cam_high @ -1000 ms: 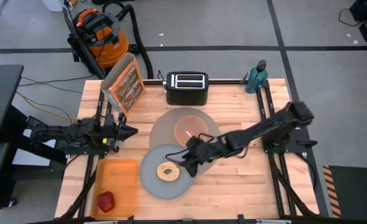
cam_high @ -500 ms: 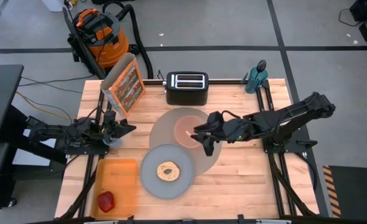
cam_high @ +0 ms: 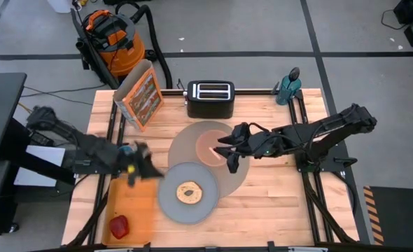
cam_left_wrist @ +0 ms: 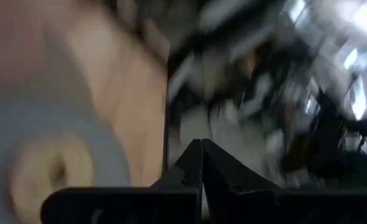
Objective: Arrange a breakfast setting
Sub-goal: Put the red apple on the gray tablemat
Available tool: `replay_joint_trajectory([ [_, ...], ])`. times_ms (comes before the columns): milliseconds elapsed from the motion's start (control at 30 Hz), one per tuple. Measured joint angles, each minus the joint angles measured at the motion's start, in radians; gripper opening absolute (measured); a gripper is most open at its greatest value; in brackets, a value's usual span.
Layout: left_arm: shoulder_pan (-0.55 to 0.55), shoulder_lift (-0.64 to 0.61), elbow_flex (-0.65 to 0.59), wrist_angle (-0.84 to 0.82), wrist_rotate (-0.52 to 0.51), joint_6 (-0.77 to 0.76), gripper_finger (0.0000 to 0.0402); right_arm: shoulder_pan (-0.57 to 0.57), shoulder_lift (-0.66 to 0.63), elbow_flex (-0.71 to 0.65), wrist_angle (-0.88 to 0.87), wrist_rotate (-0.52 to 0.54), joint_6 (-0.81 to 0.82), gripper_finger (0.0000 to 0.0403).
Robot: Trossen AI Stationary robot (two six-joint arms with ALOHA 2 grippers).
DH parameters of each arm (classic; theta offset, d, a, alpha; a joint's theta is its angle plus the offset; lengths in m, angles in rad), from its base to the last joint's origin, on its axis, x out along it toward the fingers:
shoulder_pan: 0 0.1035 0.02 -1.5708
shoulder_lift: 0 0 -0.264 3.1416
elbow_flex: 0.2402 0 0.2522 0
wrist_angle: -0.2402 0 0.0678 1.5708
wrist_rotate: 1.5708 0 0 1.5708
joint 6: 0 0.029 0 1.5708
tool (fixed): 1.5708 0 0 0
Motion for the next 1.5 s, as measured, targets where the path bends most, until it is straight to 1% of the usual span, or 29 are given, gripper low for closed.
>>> replay_joint_trajectory([
  [133, -0.192, 0.168, 0.122, -0.102, 0.005, -0.198, 0.0007, 0.042, 0.000, 0.000, 0.000, 0.026, 0.034, 0.0204],
  [200, -0.272, 0.231, 0.174, -0.120, 0.006, -0.264, 0.0007, 0.063, 0.000, 0.000, -0.002, 0.027, 0.061, 0.0201],
  [300, -0.359, 0.298, 0.247, -0.135, -0.007, -0.328, 0.0007, 0.092, 0.000, 0.000, -0.005, 0.027, 0.092, 0.0199],
  [433, -0.431, 0.361, 0.322, -0.157, -0.084, -0.436, 0.0007, 0.110, 0.000, 0.000, -0.014, 0.018, 0.080, 0.0199],
  [533, -0.471, 0.418, 0.382, -0.172, -0.096, -0.583, 0.0007, 0.112, 0.000, 0.000, -0.037, 0.019, 0.019, 0.0199],
  [633, -0.506, 0.480, 0.464, -0.210, -0.087, -0.741, 0.0007, 0.098, 0.000, 0.000, -0.061, 0.027, -0.068, 0.0199],
  [700, -0.519, 0.516, 0.527, -0.267, -0.069, -0.844, 0.0007, 0.080, 0.000, 0.000, -0.071, 0.023, -0.137, 0.0200],
  [800, -0.532, 0.565, 0.620, -0.412, -0.020, -1.034, 0.0007, 0.058, 0.000, 0.000, -0.106, 0.018, -0.213, 0.0203],
  [900, -0.536, 0.611, 0.680, -0.569, 0.082, -1.227, 0.0007, 0.052, 0.000, 0.000, -0.148, -0.002, -0.294, 0.0209],
  [933, -0.536, 0.624, 0.686, -0.606, 0.126, -1.258, 0.0008, 0.053, 0.000, 0.000, -0.164, -0.014, -0.320, 0.0211],
  [1000, -0.525, 0.648, 0.687, -0.646, 0.191, -1.276, 0.0014, 0.053, 0.000, -0.006, -0.170, -0.035, -0.360, 0.0218],
  [1067, -0.499, 0.679, 0.686, -0.665, 0.242, -1.284, 0.0024, 0.053, 0.000, -0.019, -0.171, -0.056, -0.368, 0.0224],
  [1200, -0.454, 0.723, 0.684, -0.750, 0.339, -1.281, 0.0059, 0.058, 0.001, -0.050, -0.166, -0.100, -0.367, 0.0240],
  [1333, -0.428, 0.732, 0.684, -0.861, 0.373, -1.273, 0.0113, 0.060, 0.001, -0.080, -0.167, -0.103, -0.359, 0.0257],
  [1500, -0.395, 0.731, 0.684, -0.976, 0.394, -1.293, 0.0201, 0.059, 0.001, -0.101, -0.165, -0.103, -0.329, 0.0273],
])
